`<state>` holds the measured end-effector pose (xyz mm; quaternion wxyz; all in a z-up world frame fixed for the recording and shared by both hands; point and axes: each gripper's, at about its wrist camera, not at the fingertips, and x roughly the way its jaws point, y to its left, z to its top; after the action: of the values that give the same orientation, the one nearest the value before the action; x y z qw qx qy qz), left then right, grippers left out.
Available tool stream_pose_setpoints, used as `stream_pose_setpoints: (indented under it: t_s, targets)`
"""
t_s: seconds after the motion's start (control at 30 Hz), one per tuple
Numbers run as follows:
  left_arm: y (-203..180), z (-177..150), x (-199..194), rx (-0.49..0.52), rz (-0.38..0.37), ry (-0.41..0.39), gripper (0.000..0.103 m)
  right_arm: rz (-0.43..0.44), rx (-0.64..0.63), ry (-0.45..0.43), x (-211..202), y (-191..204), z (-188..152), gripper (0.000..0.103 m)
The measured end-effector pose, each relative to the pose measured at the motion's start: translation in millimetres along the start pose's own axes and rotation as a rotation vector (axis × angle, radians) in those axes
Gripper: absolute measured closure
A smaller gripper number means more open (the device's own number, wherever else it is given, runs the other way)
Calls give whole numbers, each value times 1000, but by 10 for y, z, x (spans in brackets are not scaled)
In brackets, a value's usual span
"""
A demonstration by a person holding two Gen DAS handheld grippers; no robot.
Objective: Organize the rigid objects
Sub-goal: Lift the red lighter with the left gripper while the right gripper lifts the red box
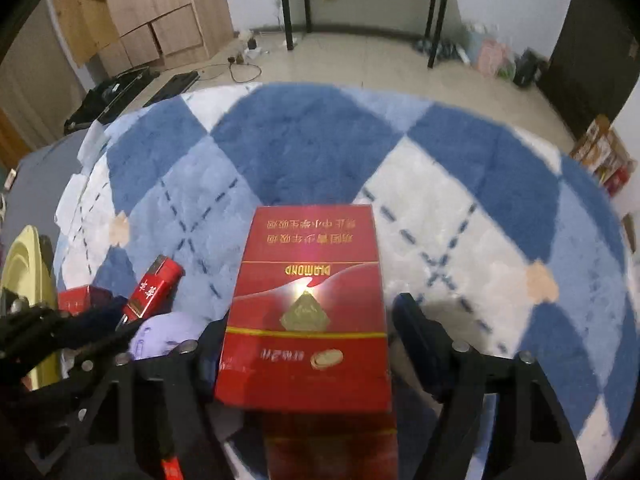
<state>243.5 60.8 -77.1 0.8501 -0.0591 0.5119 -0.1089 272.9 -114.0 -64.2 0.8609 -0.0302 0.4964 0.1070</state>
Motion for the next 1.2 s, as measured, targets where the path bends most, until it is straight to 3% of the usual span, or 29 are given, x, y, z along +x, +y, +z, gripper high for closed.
stream_pose_setpoints:
  t_s: [0.07, 0.23, 0.43, 0.57, 0.7, 0.9, 1.1, 1.2]
  targets:
    - [13, -11, 34, -27, -17, 24, 79, 22, 14, -16, -26, -33, 28, 48]
    - [-21, -182, -172, -38, -18, -48, 79, 69, 47, -108, -403, -321, -139, 48]
    - [-57, -398, -817, -51, -31, -173, 79, 63, 105, -239, -1103, -737, -748, 48]
    - [-159, -558, -1254, -18, -15, -249, 79, 57, 116, -257, -1424, -922, -1233, 48]
    - [-290, -687, -1654, 11, -12, -281, 79, 36, 109, -289, -1705, -943, -1565, 48]
    - [-379, -953, -2196, 10, -38, -334, 79, 91, 136, -318, -2114, -873, -1909, 48]
    - [-387, -1084, -2451, 18, -19, -354, 79, 119, 144, -344, -2470, -795, -2179, 48]
    - [-338, -1186, -2509, 2, -28, -386, 79, 136, 157, -356, -2433, -788, -2282, 48]
